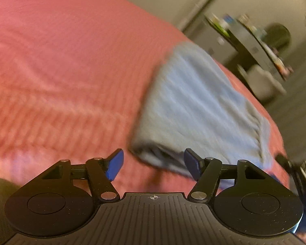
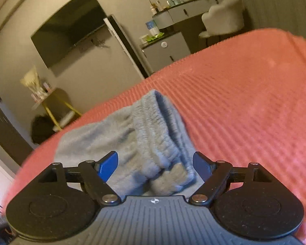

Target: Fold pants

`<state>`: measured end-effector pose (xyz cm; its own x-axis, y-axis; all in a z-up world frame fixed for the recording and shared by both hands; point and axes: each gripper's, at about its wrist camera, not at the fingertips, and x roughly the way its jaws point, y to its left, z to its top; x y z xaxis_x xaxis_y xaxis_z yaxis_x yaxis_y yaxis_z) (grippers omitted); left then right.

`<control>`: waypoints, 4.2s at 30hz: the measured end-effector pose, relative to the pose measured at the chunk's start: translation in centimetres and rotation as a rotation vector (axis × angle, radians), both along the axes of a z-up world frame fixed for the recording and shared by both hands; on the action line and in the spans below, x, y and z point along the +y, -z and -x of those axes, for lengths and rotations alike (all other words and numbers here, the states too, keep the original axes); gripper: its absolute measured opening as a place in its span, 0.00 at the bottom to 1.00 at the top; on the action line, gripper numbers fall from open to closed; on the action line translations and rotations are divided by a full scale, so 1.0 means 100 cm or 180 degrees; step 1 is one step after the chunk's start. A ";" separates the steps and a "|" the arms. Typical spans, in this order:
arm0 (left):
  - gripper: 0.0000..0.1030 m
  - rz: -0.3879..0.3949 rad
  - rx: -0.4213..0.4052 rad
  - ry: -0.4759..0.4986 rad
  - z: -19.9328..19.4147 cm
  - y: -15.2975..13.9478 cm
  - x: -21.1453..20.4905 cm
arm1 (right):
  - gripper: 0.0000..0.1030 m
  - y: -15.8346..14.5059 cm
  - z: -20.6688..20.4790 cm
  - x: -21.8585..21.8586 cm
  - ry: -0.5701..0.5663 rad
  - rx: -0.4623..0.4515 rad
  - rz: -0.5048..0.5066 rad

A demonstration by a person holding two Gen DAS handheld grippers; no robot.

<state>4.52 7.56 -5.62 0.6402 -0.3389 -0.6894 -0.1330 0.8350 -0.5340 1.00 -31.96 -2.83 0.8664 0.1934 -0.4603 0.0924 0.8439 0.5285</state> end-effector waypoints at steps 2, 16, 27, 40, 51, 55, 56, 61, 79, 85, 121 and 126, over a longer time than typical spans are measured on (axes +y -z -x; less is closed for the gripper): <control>0.66 0.0062 -0.0062 -0.0014 -0.002 0.002 -0.002 | 0.79 0.003 0.000 -0.002 -0.0067 -0.0018 -0.0094; 0.63 -0.0458 -0.0498 -0.0611 -0.002 -0.008 0.005 | 0.39 0.003 -0.011 0.027 -0.0561 -0.0170 0.0049; 0.65 -0.1260 -0.0895 -0.0359 -0.057 -0.041 -0.027 | 0.39 -0.002 -0.011 0.077 -0.0306 -0.0475 0.1807; 0.80 -0.1773 -0.0760 -0.0028 -0.176 -0.007 -0.067 | 0.39 0.018 -0.038 0.090 -0.0211 -0.0304 0.2318; 0.76 -0.1706 -0.0675 0.0222 -0.112 -0.024 -0.055 | 0.41 0.011 -0.032 0.081 -0.0214 -0.0298 0.2107; 0.76 -0.1781 -0.0551 0.0387 -0.057 -0.012 -0.053 | 0.43 0.006 -0.024 0.081 -0.0240 -0.0290 0.2064; 0.76 -0.1747 -0.0538 0.0363 -0.046 -0.011 -0.052 | 0.45 0.004 -0.021 0.080 -0.0250 -0.0299 0.2014; 0.79 -0.1318 -0.0317 0.0139 -0.027 0.001 -0.041 | 0.66 0.006 -0.016 0.085 -0.0380 -0.0169 0.2054; 0.89 -0.1731 -0.0523 0.0040 0.014 -0.006 -0.059 | 0.88 0.018 -0.005 0.082 -0.0333 0.0765 0.1952; 0.89 -0.1680 -0.0472 0.0094 0.034 -0.012 -0.060 | 0.94 0.013 0.022 0.091 -0.0512 0.0776 0.1864; 0.92 -0.1832 -0.0223 0.0352 0.070 -0.018 -0.082 | 0.96 -0.003 0.080 0.127 -0.0648 0.0389 0.1856; 0.92 -0.1794 -0.0109 0.0346 0.056 -0.011 -0.080 | 0.96 -0.003 0.065 0.129 -0.0717 0.0390 0.2081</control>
